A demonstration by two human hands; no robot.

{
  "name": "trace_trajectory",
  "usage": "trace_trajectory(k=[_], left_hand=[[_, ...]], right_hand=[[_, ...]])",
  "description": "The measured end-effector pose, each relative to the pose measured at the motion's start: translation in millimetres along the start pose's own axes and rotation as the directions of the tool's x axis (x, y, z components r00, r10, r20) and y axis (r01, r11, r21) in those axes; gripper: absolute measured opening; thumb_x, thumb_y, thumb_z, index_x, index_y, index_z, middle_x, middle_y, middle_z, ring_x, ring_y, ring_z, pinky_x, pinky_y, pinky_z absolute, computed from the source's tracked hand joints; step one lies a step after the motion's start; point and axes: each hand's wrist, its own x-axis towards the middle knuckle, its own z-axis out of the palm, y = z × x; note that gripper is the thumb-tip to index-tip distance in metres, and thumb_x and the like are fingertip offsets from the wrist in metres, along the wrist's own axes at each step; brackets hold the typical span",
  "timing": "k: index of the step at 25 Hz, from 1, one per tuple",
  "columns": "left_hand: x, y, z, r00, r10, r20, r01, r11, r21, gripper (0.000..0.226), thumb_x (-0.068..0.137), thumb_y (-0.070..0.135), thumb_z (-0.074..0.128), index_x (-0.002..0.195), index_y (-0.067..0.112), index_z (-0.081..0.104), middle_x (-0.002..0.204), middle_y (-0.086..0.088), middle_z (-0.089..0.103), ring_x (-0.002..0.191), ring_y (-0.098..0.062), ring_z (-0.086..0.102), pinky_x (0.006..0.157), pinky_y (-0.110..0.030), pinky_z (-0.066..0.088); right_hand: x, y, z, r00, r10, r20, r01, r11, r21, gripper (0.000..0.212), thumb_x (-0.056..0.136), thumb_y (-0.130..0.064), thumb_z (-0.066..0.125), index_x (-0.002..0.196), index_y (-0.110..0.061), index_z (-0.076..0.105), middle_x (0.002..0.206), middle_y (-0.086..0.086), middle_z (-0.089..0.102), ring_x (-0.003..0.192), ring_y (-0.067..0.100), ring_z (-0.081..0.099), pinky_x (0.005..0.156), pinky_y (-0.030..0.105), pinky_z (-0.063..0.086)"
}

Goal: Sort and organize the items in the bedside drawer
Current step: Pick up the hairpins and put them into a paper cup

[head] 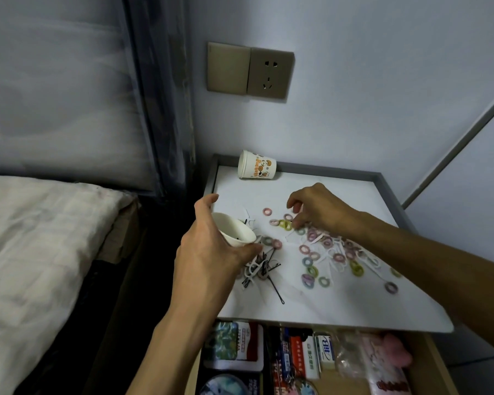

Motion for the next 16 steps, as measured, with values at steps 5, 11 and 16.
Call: trace_trajectory(k=[5, 11, 16], left_hand=[[-0.3, 1.3, -4.3, 1.000, 0.002, -0.004, -0.002, 1.000, -0.002, 0.093, 0.063, 0.035, 0.089, 0.138, 0.032, 0.034, 0.105, 0.008, 0.050, 0.097, -0.017, 0.056, 0.080, -0.029, 0.050], [-4.6, 5.0, -2.5, 1.000, 0.003, -0.003, -0.003, 1.000, -0.014, 0.096, 0.064, 0.037, 0.088, 0.142, 0.028, 0.033, 0.119, -0.001, 0.057, 0.104, -0.018, 0.056, 0.084, -0.032, 0.050], [-8.6, 6.0, 0.2, 1.000, 0.009, 0.006, -0.009, 1.000, -0.024, 0.098, 0.064, 0.039, 0.088, 0.143, 0.028, 0.031, 0.128, -0.007, 0.057, 0.113, -0.025, 0.056, 0.092, -0.040, 0.052]], right_hand=[[-38.4, -13.9, -4.0, 0.995, 0.013, -0.103, 0.006, 0.982, 0.187, 0.023, 0.076, -0.002, 0.080, 0.097, -0.009, 0.075, 0.078, -0.003, 0.073, 0.061, 0.001, 0.067, 0.061, 0.009, 0.052], [-109.3, -62.4, 61.5, 0.996, -0.087, 0.018, 0.077, 0.945, 0.318, 0.023, 0.072, -0.020, 0.085, 0.092, -0.016, 0.075, 0.075, -0.015, 0.067, 0.066, -0.008, 0.062, 0.066, 0.008, 0.047], [-107.8, -60.0, 75.6, 0.995, -0.017, -0.098, 0.044, 0.957, 0.288, 0.044, 0.067, -0.026, 0.088, 0.104, -0.017, 0.067, 0.087, -0.013, 0.053, 0.073, -0.006, 0.048, 0.061, 0.010, 0.035]])
